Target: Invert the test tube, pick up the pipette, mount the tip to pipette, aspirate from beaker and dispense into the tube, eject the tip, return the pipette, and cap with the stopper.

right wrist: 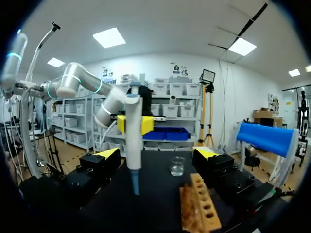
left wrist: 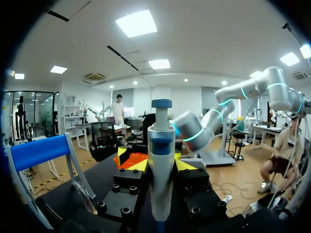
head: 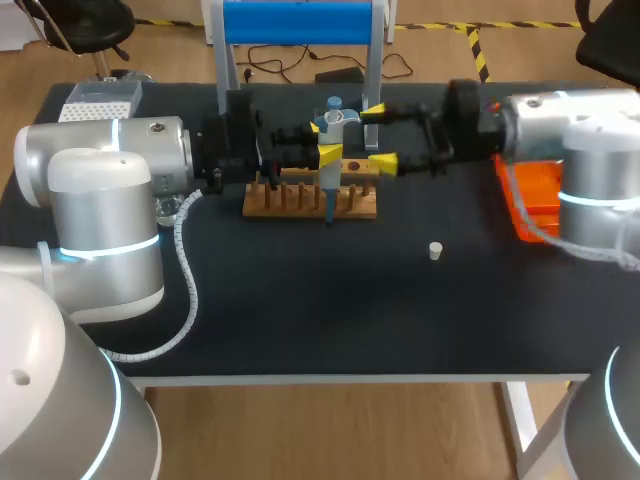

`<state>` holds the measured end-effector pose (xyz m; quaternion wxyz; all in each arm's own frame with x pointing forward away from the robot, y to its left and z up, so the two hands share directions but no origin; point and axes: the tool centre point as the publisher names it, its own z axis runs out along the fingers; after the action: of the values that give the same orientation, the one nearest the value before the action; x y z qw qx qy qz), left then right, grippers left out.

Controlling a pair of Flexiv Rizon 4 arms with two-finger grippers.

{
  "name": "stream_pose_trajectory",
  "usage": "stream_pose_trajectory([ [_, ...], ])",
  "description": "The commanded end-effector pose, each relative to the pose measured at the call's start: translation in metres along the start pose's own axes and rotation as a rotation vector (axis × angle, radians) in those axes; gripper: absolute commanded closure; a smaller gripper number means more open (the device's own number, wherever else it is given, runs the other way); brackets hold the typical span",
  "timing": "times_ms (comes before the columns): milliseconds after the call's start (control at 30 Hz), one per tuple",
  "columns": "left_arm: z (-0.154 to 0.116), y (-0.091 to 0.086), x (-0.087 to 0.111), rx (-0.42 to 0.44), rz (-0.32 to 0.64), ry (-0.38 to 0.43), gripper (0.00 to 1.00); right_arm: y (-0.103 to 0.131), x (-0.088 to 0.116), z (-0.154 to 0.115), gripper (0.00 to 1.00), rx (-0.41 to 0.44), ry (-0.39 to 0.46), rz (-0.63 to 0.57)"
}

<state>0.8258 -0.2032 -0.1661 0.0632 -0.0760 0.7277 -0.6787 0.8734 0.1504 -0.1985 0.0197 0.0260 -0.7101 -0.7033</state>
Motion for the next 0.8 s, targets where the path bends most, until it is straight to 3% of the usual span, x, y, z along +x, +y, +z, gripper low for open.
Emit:
stream_pose_trajectory([
  [33,0.001,0.000,0.001,0.002,0.002,-0.005,1.00,0.006,-0.028,-0.044,0.00,0.043,-0.004,0.020],
  [267,0.001,0.000,0.001,0.002,0.002,-0.005,1.00,0.016,-0.081,-0.062,0.00,0.137,-0.098,0.009],
  [567,0.001,0.000,0.001,0.002,0.002,-0.005,1.00,0.030,-0.148,-0.047,0.00,0.192,-0.161,-0.016],
  [800,0.001,0.000,0.001,0.002,0.002,-0.005,1.00,0.042,-0.181,-0.027,0.00,0.255,-0.238,-0.018],
])
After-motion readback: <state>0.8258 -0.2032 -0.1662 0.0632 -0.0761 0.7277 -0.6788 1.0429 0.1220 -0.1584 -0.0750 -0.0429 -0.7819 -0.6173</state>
